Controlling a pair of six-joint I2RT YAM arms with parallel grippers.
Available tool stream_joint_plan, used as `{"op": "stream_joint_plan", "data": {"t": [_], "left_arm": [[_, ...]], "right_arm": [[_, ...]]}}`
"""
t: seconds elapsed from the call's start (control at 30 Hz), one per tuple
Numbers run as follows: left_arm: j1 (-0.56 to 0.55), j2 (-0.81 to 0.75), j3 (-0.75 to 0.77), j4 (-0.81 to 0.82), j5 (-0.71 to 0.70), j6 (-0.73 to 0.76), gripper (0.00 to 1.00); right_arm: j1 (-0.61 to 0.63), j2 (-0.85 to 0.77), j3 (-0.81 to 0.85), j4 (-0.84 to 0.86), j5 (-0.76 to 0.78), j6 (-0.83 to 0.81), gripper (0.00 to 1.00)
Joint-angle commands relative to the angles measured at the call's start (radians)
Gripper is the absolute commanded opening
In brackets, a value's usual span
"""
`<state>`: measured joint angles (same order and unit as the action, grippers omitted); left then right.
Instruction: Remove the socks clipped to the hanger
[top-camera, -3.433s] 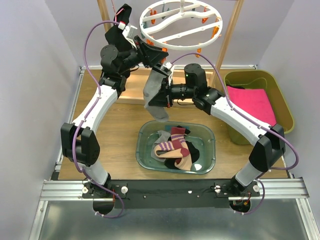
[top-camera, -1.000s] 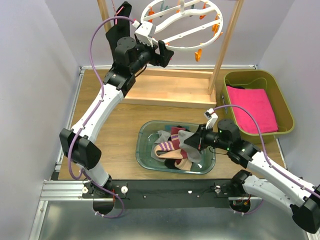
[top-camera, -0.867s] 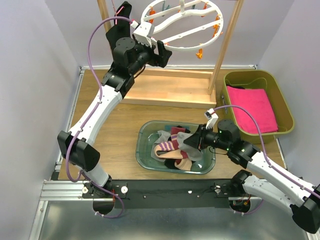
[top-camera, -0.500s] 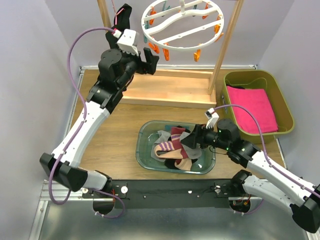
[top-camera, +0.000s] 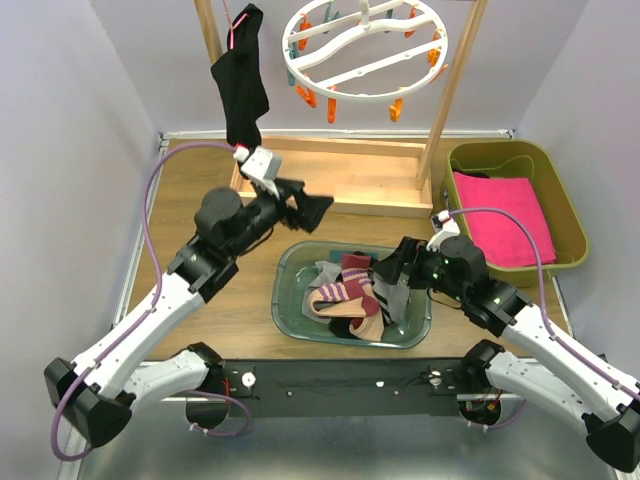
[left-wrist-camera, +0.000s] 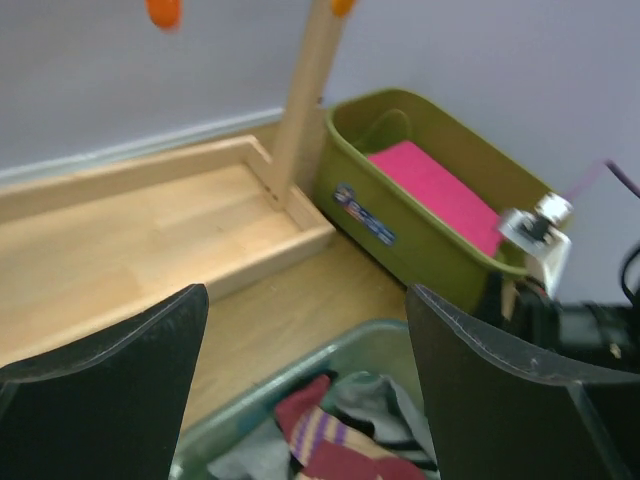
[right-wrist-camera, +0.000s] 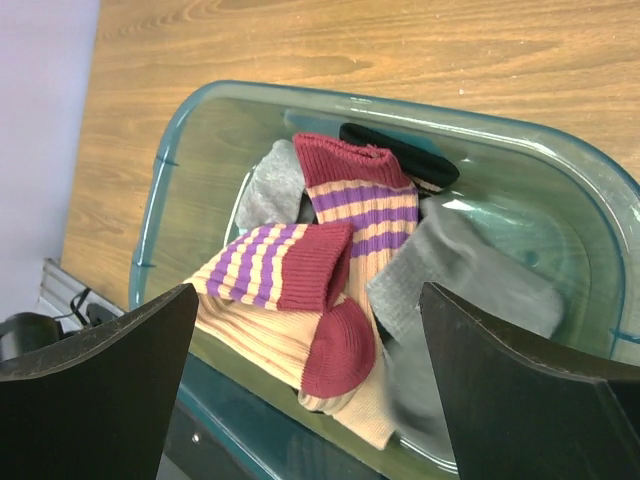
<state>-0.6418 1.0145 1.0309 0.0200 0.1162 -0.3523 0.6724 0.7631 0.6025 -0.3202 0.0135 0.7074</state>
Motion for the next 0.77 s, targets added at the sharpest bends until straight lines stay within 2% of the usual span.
{"op": "stream_joint_plan", "data": {"t": [0.0, 0.13, 0.23, 0.43, 0.73], "left_arm": [[-0.061, -0.112, -0.205, 0.247, 0.115, -0.161, 0.88], [-0.108, -0.174, -0.388, 0.356, 0.131, -0.258, 0.88], [-0.130, -0.218, -0.471, 0.425, 0.132, -0.313, 0.88], [-0.136, -0.345, -0.543, 0.448, 0.126, -0.347, 0.88], [-0.137, -0.566, -0.679, 0.446, 0.119, -0.427, 0.89]], "right_arm": [[-0.002, -0.013, 0.026, 0.012, 0.051, 0.059, 1.00], [-0.002, -0.039, -0.003, 0.020, 0.057, 0.087, 1.00], [0.000, -0.054, -0.032, 0.021, 0.055, 0.115, 1.00], [0.000, -0.065, -0.040, -0.060, 0.094, 0.171, 1.00], [-0.002, -0.218, -0.073, -0.106, 0.171, 0.191, 1.00]]}}
